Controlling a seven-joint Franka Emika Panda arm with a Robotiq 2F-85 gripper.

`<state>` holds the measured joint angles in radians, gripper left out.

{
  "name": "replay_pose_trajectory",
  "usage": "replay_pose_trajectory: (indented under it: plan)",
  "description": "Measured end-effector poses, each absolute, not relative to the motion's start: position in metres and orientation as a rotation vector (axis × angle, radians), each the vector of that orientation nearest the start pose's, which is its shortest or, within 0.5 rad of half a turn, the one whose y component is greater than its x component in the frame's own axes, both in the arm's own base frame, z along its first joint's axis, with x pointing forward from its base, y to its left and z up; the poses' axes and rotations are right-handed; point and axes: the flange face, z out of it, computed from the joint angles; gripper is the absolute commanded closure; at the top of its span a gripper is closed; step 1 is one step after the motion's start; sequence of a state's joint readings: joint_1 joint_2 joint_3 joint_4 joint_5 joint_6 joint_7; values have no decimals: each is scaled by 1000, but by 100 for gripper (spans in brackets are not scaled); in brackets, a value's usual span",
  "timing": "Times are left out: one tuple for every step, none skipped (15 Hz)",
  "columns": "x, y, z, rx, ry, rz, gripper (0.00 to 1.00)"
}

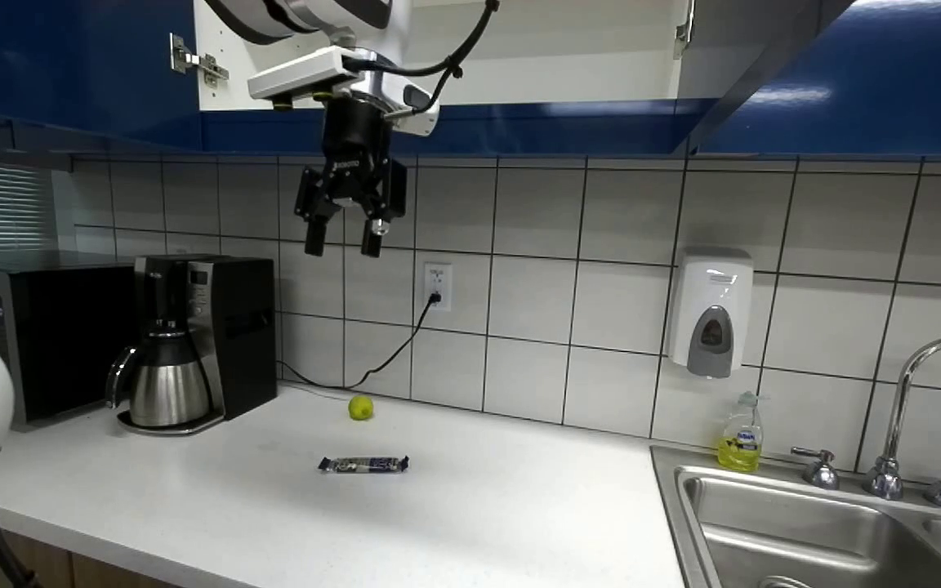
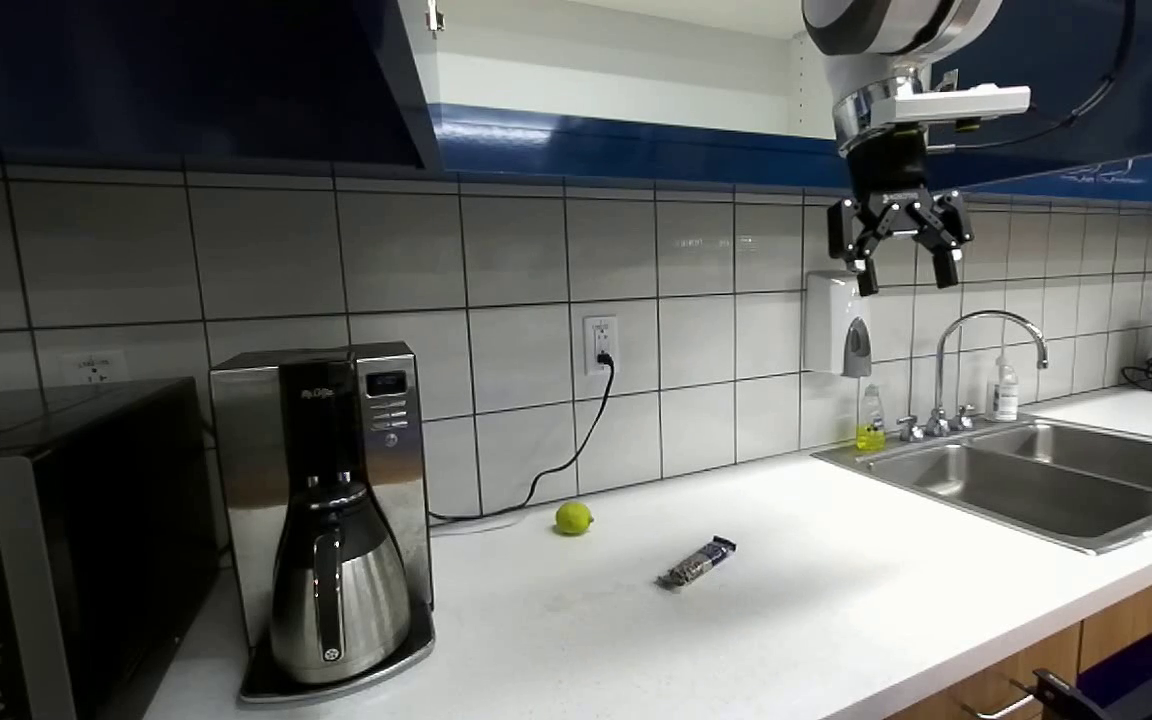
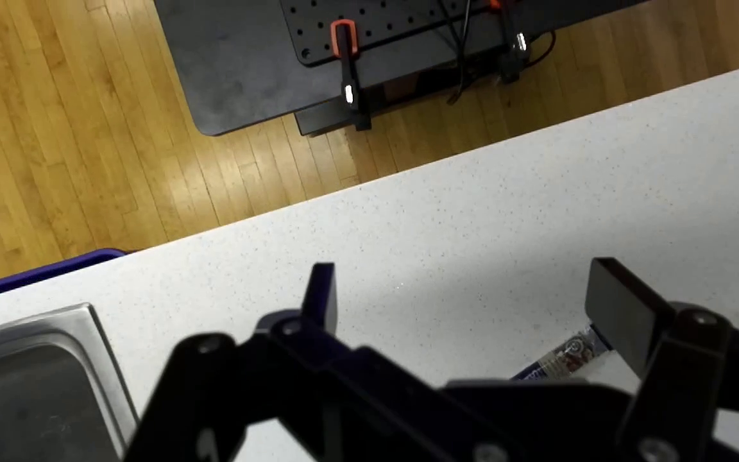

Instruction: Place the granola bar on the bottom shelf of the cabinet

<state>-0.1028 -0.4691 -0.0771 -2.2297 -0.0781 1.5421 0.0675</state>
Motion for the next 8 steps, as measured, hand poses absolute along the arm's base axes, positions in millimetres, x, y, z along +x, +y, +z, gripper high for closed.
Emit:
replay_pose_trajectory:
  plan:
    - [371,-81,533,-3139,358,357,0]
    - [364,-80,530,-3144,355,359,0]
    - [358,-79,526,-3150,352,356,0]
    - [354,-79,522,-3156,341,338,0]
    - [352,-78,518,-3161,328,310,0]
    - [352,-77,512,-3165,318,280,0]
    - [354,-77,505,-3169,313,249,0]
    - [356,-76,498,-3172,308,219,0]
